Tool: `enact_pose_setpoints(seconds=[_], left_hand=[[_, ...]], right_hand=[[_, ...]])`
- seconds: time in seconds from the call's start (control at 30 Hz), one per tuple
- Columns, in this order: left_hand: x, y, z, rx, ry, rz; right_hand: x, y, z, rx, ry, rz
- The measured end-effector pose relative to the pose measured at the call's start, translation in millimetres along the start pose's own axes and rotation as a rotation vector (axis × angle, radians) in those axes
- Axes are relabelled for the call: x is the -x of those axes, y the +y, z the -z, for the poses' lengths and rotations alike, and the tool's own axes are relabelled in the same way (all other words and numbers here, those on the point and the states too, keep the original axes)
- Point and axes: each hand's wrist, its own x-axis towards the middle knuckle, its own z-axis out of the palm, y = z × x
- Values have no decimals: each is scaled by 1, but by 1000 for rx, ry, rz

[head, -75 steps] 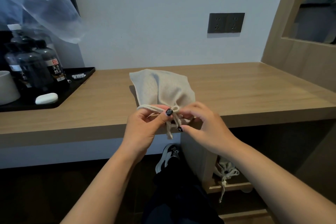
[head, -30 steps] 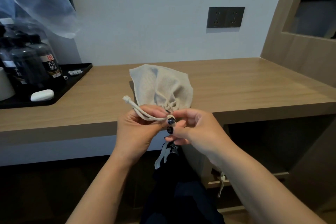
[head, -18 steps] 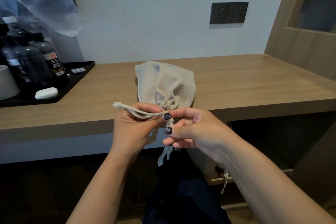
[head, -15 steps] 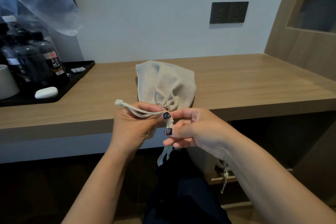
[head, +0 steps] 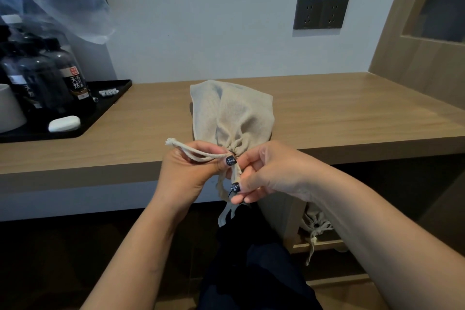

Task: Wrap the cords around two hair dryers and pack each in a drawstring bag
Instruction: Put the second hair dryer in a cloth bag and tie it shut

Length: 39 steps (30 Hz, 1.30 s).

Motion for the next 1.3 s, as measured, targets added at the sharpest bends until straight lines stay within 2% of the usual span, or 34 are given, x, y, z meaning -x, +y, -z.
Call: enact_pose_setpoints(seconds=[0.17, 0.27, 0.43, 0.6, 0.7, 0.83, 1.03, 1.3], left_hand=[[-1, -5, 5, 15, 34, 14], [0, -6, 4, 27, 29, 1], [3, -12, 6, 106, 46, -11], [6, -17, 4, 127, 66, -32], [8, -18, 4, 109, 98, -61], [12, -24, 1, 36, 90, -61], [16, -36, -5, -114, 91, -82], [17, -43, -23, 47, 34, -123]], right_hand=[[-4, 1, 0, 62, 52, 16], [-6, 2, -3, 306, 227, 93], [-8, 11, -10, 675, 474, 335], [-7, 21, -8, 883, 501, 496], [-7, 22, -2, 733, 402, 510], [-6, 22, 4, 530, 324, 434], [-3, 22, 6, 511, 277, 416], [2, 17, 12, 421, 234, 394]])
